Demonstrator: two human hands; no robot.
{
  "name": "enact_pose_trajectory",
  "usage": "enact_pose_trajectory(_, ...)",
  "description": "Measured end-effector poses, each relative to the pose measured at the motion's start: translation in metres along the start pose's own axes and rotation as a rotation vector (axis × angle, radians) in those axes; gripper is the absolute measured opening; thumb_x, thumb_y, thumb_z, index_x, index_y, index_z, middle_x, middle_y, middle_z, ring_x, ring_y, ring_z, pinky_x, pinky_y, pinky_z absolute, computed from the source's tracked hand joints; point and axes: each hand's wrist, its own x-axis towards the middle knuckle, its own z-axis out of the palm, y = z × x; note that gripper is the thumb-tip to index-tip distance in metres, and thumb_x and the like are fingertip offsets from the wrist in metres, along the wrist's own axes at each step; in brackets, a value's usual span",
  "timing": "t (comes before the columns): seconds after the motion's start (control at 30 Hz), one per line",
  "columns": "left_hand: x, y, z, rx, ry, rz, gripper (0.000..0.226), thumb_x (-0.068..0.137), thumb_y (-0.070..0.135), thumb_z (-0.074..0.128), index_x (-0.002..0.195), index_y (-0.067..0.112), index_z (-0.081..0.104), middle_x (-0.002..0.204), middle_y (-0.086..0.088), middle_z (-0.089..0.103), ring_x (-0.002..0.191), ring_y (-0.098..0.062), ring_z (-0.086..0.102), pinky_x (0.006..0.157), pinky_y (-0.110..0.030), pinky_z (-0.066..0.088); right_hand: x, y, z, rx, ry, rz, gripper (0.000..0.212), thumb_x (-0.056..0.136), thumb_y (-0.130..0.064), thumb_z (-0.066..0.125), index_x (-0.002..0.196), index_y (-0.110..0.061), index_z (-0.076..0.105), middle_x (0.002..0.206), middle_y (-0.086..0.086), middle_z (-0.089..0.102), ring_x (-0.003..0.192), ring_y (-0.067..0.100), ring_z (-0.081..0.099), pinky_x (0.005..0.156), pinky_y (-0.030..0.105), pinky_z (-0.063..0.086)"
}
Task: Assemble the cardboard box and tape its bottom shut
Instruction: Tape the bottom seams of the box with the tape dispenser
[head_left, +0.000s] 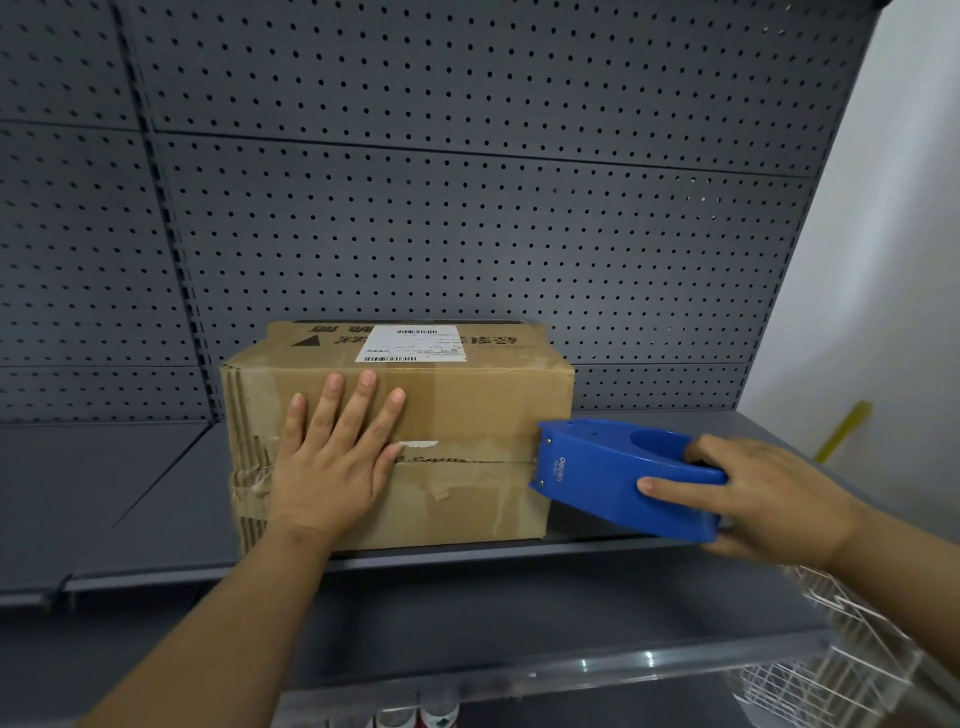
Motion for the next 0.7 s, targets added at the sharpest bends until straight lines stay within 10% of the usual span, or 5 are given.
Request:
enact_pose_trajectory(0.47,0.041,0.065,-0.019,-0.151,-0.011,-0.047,0.067,0.08,0.011,0.034,0.145,0.021,0.023,0.157,0.006,-0.011,0.144,-0.014,-0.009,0.117,-0.041,-0.007,0.001,0.0,0.006,-0.092,0.113,-0.057,0.079,0.05,-0.03,0.083,0.12,-0.034,0.046,0.073,0.009,0.062,0.05,0.021,0.056,0.052,0.024,0.045)
enact_pose_trajectory(0.6,0.058,0.092,-0.014,-0.128,-0.01,0.103,0.053,0.091,0.035,0.036,0.143,0.03,0.027,0.152,0.002,0.019,0.145,-0.021,-0.005,0.114,-0.046,0.004,-0.002,-0.004,0.009,-0.075,0.123,-0.076,0.052,0.071,-0.037,0.062,0.12,-0.036,0.046,0.073,0.007,0.062,0.052,0.019,0.055,0.053,0.023,0.044)
enact_pose_trajectory(0.7,0.06,0.094,-0.006,-0.086,-0.029,0.136,0.055,0.094,0.049,0.029,0.146,0.033,0.018,0.157,0.001,0.007,0.144,-0.024,-0.009,0.113,-0.05,-0.002,-0.004,-0.005,0.009,-0.062,0.119,-0.054,0.05,0.074,-0.041,0.056,0.122,-0.035,0.045,0.08,0.006,0.059,0.056,0.019,0.057,0.056,0.024,0.046)
